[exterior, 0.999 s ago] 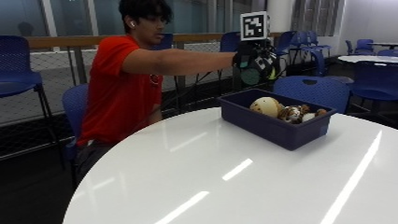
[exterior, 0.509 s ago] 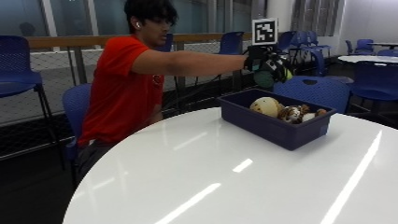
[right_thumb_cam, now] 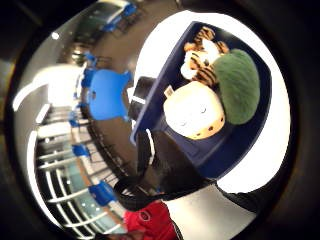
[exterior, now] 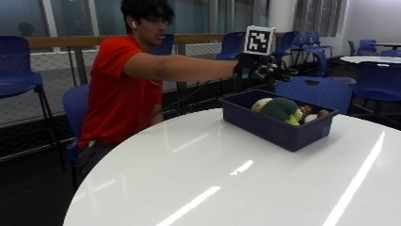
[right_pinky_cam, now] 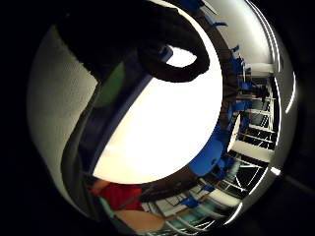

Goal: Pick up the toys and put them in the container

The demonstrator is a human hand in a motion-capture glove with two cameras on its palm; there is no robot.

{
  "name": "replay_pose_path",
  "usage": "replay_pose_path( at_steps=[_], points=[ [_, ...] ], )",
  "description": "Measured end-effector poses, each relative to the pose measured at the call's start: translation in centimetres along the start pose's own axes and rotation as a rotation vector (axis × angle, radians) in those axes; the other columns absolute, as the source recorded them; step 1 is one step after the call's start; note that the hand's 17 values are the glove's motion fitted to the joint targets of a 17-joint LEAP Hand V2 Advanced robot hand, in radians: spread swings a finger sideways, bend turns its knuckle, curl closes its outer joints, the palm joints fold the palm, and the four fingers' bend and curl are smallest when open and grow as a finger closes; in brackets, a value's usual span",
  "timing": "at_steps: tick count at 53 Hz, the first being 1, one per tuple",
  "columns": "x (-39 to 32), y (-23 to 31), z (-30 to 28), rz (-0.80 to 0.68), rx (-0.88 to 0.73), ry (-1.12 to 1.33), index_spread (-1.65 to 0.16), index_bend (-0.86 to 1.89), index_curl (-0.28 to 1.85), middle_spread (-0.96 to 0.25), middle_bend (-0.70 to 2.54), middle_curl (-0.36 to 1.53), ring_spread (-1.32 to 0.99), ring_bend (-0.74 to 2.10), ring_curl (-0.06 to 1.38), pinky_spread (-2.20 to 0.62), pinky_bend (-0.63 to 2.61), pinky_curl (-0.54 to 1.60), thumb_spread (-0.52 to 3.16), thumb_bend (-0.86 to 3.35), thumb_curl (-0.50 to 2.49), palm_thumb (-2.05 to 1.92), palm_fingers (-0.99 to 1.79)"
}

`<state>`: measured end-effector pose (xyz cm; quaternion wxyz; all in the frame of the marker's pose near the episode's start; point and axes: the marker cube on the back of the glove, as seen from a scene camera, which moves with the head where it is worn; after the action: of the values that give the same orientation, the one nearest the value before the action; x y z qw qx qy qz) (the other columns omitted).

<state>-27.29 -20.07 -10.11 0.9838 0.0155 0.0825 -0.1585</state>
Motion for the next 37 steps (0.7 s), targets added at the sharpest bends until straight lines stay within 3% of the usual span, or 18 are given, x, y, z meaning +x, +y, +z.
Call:
replay_pose_path(
  at_steps=[8, 16, 37],
  points=[
    [3.5, 3.1, 1.4, -0.188, 0.021, 0.085, -0.41, 0.13, 0.54, -0.06, 0.13, 0.33, 0.04, 0.28, 0.32, 0.07, 1.14, 0.40, 1.11, -0.06, 0.51, -0.06, -0.20],
    [6.0, 5.0, 3.3, 0.051, 0.004, 0.024, -0.40, 0.14, 0.48, -0.06, 0.12, 0.30, 0.05, 0.24, 0.31, 0.09, 1.09, 0.37, 1.12, -0.06, 0.43, -0.06, -0.17],
    [16.3, 12.3, 8.7, 0.185, -0.005, -0.056, -0.38, 0.16, 0.40, -0.06, 0.13, 0.25, 0.05, 0.18, 0.30, 0.10, 0.94, 0.32, 1.06, -0.07, 0.30, -0.08, -0.16]
  ],
)
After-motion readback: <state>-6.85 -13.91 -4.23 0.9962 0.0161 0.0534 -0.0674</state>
